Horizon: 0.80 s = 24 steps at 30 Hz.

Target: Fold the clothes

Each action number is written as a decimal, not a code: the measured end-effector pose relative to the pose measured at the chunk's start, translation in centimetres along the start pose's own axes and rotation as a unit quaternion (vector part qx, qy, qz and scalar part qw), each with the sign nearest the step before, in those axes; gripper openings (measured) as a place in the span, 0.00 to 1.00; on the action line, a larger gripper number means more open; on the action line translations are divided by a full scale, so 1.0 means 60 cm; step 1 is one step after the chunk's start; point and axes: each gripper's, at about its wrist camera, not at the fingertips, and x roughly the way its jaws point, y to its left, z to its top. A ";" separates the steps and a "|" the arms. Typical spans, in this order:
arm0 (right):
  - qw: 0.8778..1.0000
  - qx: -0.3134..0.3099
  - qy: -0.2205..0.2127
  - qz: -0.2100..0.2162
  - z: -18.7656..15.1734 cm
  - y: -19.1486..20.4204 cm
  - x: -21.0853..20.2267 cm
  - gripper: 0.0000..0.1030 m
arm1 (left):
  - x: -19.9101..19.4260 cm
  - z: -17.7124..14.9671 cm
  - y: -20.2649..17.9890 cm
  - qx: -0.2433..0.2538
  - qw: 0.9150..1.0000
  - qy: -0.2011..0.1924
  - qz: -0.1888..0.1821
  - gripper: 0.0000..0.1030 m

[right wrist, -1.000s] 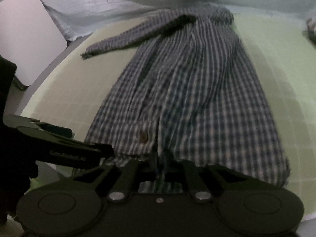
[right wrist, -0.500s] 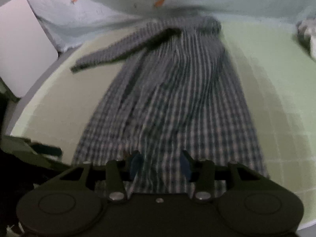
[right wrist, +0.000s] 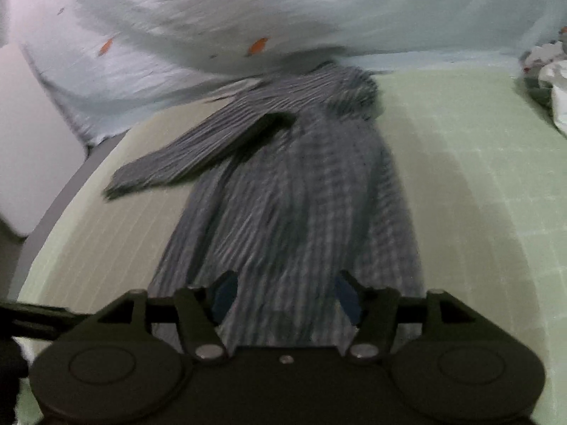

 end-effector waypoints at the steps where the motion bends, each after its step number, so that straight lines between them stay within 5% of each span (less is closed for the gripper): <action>1: 1.000 0.003 -0.004 -0.004 0.016 -0.009 0.012 0.61 | 0.006 0.016 0.012 -0.010 1.000 -0.007 0.010 1.00; 7: 0.999 0.000 -0.046 -0.021 0.140 -0.056 0.091 0.60 | 0.048 0.124 0.086 -0.074 0.994 -0.050 0.058 0.96; 12: 0.997 0.040 -0.057 -0.026 0.259 -0.107 0.190 0.44 | 0.090 0.216 0.142 -0.133 0.985 -0.074 0.085 0.83; 19: 0.993 0.112 -0.030 -0.017 0.353 -0.177 0.352 0.54 | 0.177 0.308 0.180 -0.172 0.976 -0.077 0.110 0.80; 21: 0.991 0.132 -0.024 -0.006 0.375 -0.195 0.394 0.40 | 0.196 0.320 0.182 -0.172 0.976 -0.078 0.109 0.79; 22: 0.990 0.138 -0.025 0.011 0.380 -0.200 0.407 0.12 | 0.204 0.325 0.182 -0.170 0.976 -0.079 0.110 0.76; 24: 0.991 0.131 -0.034 0.017 0.392 -0.199 0.420 0.02 | 0.215 0.325 0.179 -0.161 0.977 -0.076 0.117 0.64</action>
